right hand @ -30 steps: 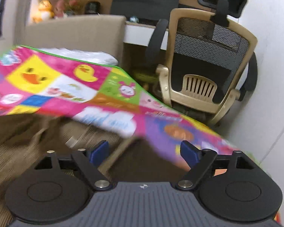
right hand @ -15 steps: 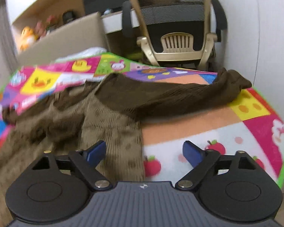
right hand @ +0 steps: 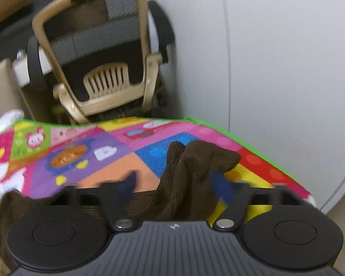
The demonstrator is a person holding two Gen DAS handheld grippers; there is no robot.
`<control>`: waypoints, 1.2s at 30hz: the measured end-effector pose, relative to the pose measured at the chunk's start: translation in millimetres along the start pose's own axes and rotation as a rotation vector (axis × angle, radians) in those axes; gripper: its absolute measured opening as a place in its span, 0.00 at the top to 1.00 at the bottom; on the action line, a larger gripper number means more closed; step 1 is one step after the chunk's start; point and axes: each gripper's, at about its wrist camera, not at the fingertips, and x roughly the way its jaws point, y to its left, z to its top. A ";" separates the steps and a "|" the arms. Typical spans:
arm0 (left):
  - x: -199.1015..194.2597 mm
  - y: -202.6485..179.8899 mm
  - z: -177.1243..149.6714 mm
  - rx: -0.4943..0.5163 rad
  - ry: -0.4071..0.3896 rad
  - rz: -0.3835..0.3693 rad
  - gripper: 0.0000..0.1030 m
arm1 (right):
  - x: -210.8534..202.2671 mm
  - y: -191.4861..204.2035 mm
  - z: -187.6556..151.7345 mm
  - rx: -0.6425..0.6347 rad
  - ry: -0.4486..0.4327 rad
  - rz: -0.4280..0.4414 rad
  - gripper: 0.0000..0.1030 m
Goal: Fold clothes
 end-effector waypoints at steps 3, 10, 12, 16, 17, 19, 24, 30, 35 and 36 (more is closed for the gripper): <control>-14.3 -9.7 -12.6 0.105 -0.023 -0.017 0.00 | -44.1 30.5 4.3 -0.119 -0.119 0.112 0.91; -32.0 -26.7 -36.6 0.238 -0.038 -0.081 0.00 | -140.4 114.7 11.3 -0.397 -0.330 0.396 0.92; -34.8 -30.7 -42.9 0.262 -0.035 -0.102 0.00 | -152.9 135.7 11.9 -0.450 -0.330 0.450 0.92; -39.8 -38.4 -56.0 0.311 -0.025 -0.145 0.00 | -124.3 119.4 14.8 -0.394 -0.241 0.332 0.54; -39.3 -38.8 -62.1 0.326 -0.013 -0.155 0.00 | -112.9 109.2 14.8 -0.358 -0.214 0.283 0.32; -38.1 -39.5 -74.4 0.357 0.013 -0.175 0.00 | -87.5 80.9 15.5 -0.246 -0.150 0.162 0.24; -32.7 -43.7 -103.2 0.425 0.073 -0.235 0.00 | -24.2 37.0 0.5 -0.173 -0.046 -0.105 0.24; -12.6 -46.7 -126.1 0.459 0.125 -0.238 0.00 | -5.8 -22.5 -20.5 -0.055 0.019 -0.212 0.24; -16.1 -37.1 -138.5 0.499 0.085 -0.268 0.00 | -39.6 -73.2 -42.6 -0.017 0.042 -0.237 0.24; -16.3 -34.9 -138.5 0.488 0.080 -0.279 0.00 | -46.7 -82.5 -44.1 0.015 0.033 -0.220 0.24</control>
